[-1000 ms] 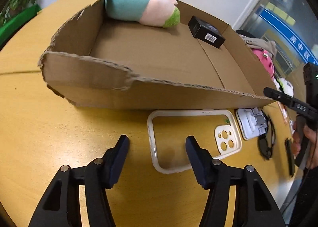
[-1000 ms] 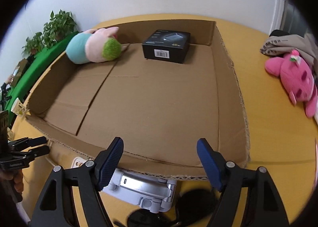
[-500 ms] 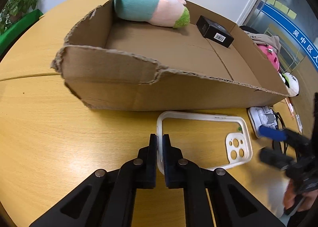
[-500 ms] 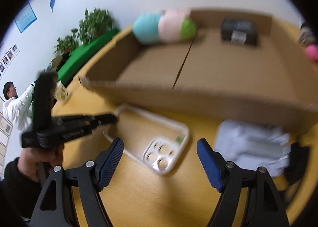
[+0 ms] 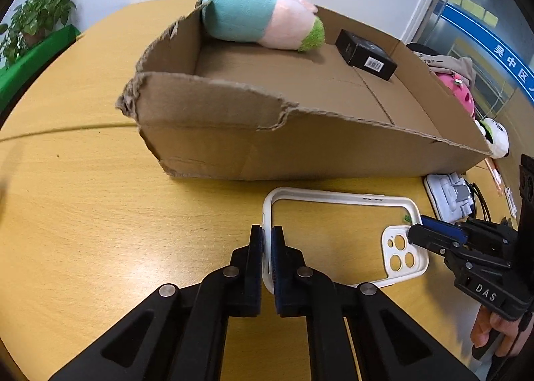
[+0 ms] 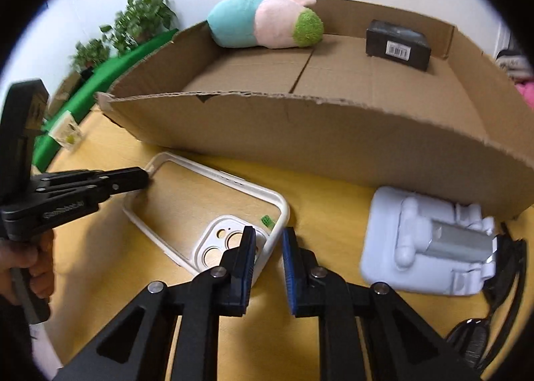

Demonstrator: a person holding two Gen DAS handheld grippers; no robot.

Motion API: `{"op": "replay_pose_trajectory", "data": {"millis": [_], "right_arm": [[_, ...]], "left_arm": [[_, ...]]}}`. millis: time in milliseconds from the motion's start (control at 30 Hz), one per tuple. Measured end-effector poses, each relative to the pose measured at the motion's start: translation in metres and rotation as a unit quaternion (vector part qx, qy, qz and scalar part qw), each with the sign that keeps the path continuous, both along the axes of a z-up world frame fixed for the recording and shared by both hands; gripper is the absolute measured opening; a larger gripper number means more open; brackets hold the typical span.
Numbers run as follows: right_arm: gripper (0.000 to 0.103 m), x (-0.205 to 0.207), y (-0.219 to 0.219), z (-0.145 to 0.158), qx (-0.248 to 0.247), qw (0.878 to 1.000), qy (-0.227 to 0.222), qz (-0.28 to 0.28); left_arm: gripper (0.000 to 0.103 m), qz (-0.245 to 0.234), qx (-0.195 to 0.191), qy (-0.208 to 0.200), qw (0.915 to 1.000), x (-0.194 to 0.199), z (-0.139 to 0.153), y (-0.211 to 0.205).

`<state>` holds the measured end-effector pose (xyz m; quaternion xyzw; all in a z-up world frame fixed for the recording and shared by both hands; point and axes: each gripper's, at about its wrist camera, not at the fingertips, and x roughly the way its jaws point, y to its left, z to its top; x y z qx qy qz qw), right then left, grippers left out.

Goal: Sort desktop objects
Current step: 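Close the left gripper on the rim of the white phone case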

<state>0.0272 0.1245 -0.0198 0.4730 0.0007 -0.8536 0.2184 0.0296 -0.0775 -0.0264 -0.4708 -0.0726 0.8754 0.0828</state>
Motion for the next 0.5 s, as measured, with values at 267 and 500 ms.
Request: {"op": "replay_pose_trajectory", "data": {"millis": [267, 500], "right_arm": [[0.012, 0.011, 0.008, 0.061, -0.024, 0.995, 0.093, -0.016], [0.011, 0.011, 0.015, 0.112, -0.027, 0.988, 0.152, -0.024]], "left_arm": [[0.004, 0.004, 0.014, 0.065, 0.9978, 0.016, 0.059, -0.001], [0.004, 0.001, 0.022, 0.132, 0.9911, 0.023, 0.110, 0.002]]}}
